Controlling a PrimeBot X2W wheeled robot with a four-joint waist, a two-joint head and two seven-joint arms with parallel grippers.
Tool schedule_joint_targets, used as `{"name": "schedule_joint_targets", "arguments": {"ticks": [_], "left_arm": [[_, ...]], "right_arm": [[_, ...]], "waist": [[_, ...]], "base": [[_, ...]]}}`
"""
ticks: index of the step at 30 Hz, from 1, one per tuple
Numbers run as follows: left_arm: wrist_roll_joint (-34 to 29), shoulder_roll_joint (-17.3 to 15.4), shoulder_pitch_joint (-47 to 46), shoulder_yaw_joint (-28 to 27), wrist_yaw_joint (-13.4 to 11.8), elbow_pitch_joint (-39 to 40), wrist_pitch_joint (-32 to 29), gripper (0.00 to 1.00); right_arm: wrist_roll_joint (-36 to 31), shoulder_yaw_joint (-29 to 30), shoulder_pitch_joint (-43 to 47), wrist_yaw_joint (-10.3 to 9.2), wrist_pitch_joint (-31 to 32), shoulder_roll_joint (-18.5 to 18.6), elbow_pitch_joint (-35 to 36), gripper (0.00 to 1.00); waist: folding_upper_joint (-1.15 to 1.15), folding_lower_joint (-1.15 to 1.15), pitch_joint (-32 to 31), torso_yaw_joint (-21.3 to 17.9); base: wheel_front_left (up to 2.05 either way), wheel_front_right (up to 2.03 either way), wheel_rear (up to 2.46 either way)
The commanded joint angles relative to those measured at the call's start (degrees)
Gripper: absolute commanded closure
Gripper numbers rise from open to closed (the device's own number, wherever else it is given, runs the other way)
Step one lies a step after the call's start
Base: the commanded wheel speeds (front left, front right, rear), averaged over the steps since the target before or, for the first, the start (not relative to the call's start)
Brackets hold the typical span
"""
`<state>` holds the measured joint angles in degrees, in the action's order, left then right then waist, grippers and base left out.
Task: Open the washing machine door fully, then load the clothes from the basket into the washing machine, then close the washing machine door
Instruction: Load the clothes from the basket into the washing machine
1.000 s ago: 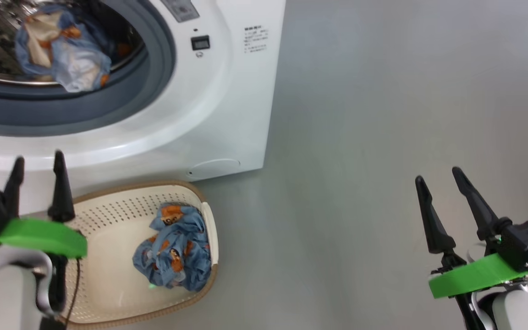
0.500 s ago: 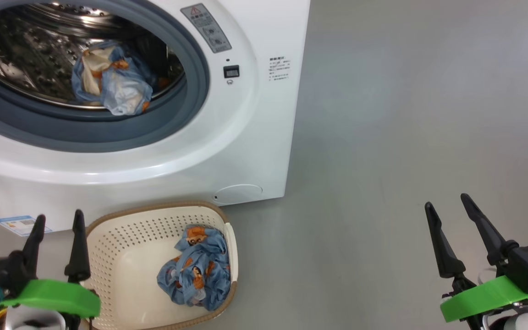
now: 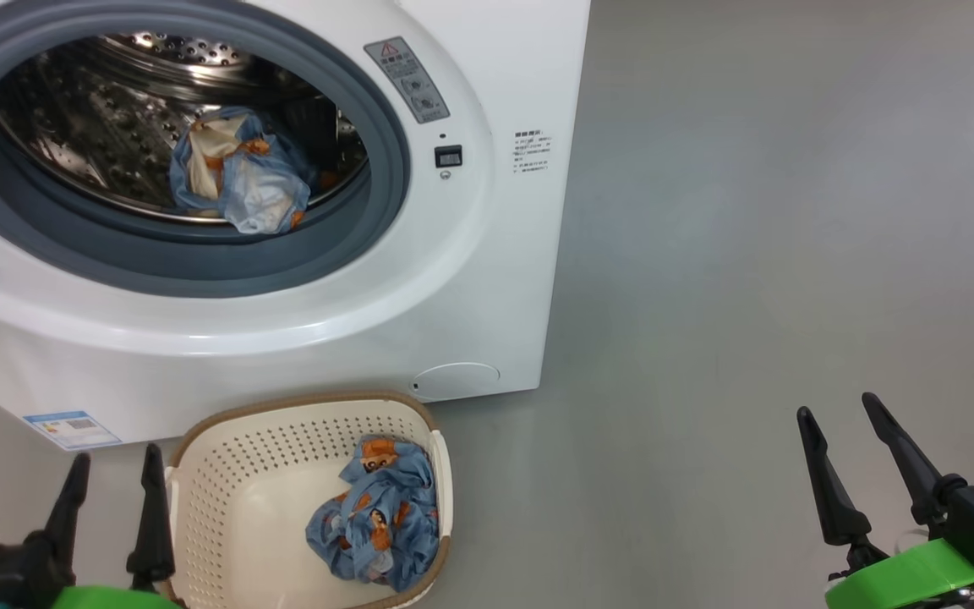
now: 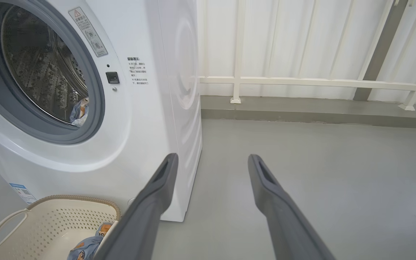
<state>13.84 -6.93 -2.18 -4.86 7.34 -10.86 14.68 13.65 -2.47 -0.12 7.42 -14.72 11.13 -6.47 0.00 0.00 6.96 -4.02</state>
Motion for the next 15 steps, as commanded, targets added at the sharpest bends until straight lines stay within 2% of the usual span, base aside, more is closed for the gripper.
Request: {"name": "schedule_joint_targets", "arguments": {"ticks": [1,15], "left_arm": [[-0.8,-0.6,0.5,-2.6,0.1,2.2,0.3,0.0],[-0.7,1.4,6.3,-5.6,0.1,8.2,0.3,0.0]], "right_arm": [[0.2,-1.1,0.5,0.07,-0.3,1.2,1.1,0.0],[0.4,-0.1,2.4,0.07,-0.3,1.1,1.1,0.0]], "waist": [[0.0,0.0,-0.5,0.2],[0.0,0.0,-1.8,0.7]], "base": [[0.0,0.0,0.0],[0.0,0.0,0.0]]}}
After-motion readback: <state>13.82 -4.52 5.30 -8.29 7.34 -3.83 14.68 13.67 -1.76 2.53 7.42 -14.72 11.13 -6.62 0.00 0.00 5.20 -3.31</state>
